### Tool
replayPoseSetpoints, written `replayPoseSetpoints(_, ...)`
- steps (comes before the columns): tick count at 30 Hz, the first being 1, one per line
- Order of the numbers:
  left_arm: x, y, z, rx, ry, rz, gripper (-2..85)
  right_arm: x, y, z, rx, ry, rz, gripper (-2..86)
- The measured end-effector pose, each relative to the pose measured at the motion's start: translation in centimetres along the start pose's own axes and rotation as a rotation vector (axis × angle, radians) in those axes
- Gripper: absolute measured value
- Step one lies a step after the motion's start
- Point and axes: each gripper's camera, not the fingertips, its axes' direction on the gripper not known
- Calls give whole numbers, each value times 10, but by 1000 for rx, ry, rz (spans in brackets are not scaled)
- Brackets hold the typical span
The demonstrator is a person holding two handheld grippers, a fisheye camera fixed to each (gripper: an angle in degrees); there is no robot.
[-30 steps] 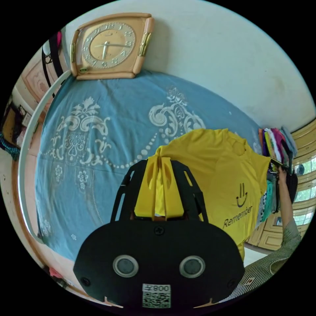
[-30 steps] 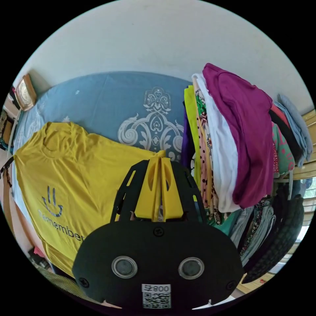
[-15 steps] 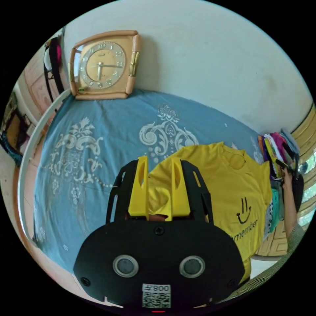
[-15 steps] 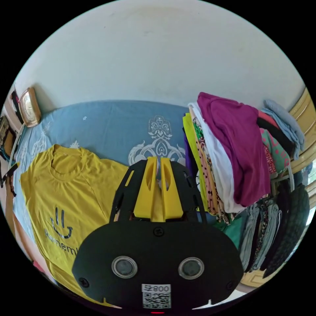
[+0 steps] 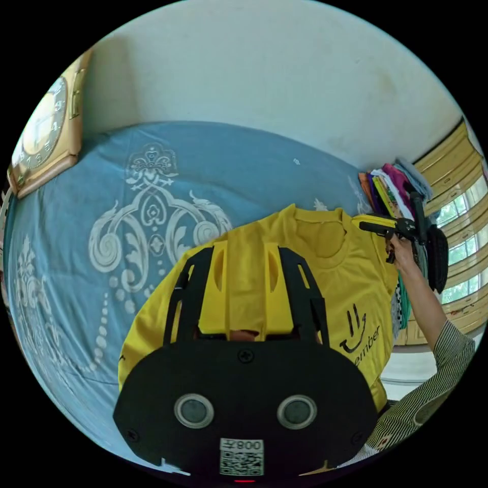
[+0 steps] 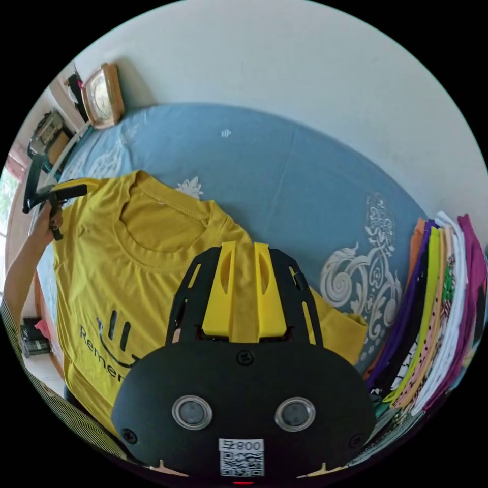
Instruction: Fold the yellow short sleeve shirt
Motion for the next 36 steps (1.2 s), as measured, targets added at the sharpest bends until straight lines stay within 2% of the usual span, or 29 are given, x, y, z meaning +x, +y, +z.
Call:
replayPoseSetpoints(2,4,-11,22,-59,-29,7,71,1,-3,10,11,9,14,52)
replayPoseSetpoints(4,5,-10,19,-34,-113,-1,40,3,-1,8,12,-6,-4,24)
replayPoseSetpoints(8,-3,-9,-7,26,-105,-25,15,15,0,-9,41,19,-16,8)
replayPoseSetpoints(10,-9,-11,-24,72,-90,-40,13,25,-3,-20,72,-3,7,5)
replayPoseSetpoints(15,-26,-4,-29,-6,-138,-71,24,49,-8,-1,-48,-40,66,1)
replayPoseSetpoints(18,-47,26,-83,99,-60,-102,48,66,15,-16,21,-37,118,1)
replayPoseSetpoints(22,-98,109,-186,241,42,-158,79,89,73,-66,139,-39,133,3)
replayPoseSetpoints(25,-131,188,-231,225,17,-263,91,97,145,-96,202,-95,128,4)
replayPoseSetpoints(29,-162,269,-231,111,82,-423,98,108,252,-109,181,-139,205,3)
replayPoseSetpoints(33,-177,280,-217,68,110,-479,81,123,325,-103,119,-187,321,3)
replayPoseSetpoints(36,-180,280,-224,59,118,-507,31,135,368,-100,79,-217,401,3)
